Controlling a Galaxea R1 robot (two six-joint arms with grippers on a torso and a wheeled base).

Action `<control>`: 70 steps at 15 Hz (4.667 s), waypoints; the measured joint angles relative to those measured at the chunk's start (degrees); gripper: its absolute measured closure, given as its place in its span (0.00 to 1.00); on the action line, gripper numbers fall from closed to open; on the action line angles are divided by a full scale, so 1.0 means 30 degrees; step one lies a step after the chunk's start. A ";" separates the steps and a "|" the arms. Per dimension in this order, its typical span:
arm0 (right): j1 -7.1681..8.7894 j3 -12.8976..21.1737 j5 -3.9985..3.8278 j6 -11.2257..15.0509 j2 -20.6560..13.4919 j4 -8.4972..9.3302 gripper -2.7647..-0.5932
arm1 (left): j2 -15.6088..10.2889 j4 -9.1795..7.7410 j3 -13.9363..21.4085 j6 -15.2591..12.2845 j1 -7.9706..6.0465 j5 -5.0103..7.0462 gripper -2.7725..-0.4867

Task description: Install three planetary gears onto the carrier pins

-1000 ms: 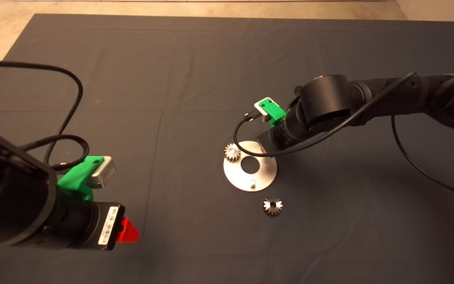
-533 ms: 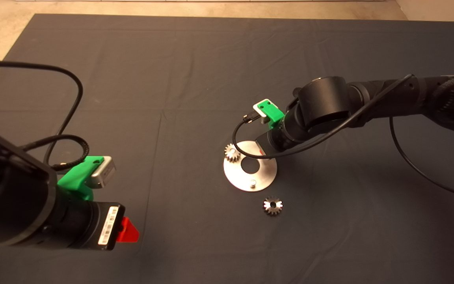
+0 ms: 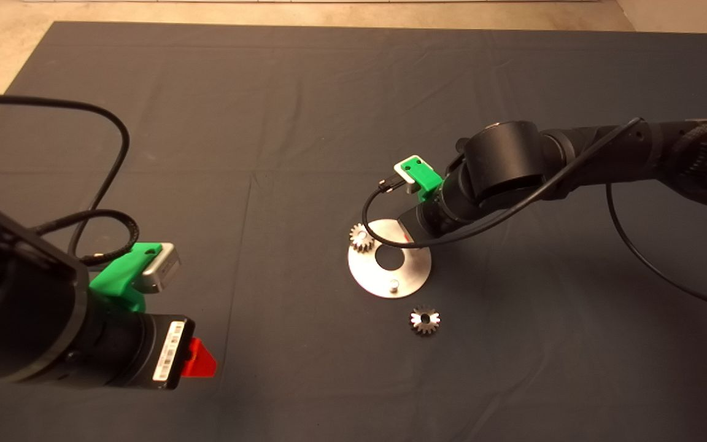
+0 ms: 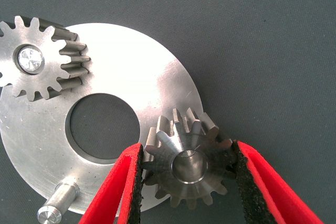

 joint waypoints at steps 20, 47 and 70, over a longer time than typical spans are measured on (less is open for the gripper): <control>-0.0154 0.0289 -0.0077 0.0000 -0.0051 -0.0358 0.78 | 0.0000 0.0000 -0.0002 0.0000 0.0000 0.0000 0.26; -0.0219 0.0866 -0.0057 0.0024 -0.0413 -0.0349 0.78 | 0.0000 0.0000 0.0001 0.0000 0.0000 0.0000 0.26; -0.0219 0.0857 -0.0065 0.0016 -0.0413 -0.0727 0.78 | 0.0000 0.0000 0.0001 0.0000 0.0004 0.0000 0.26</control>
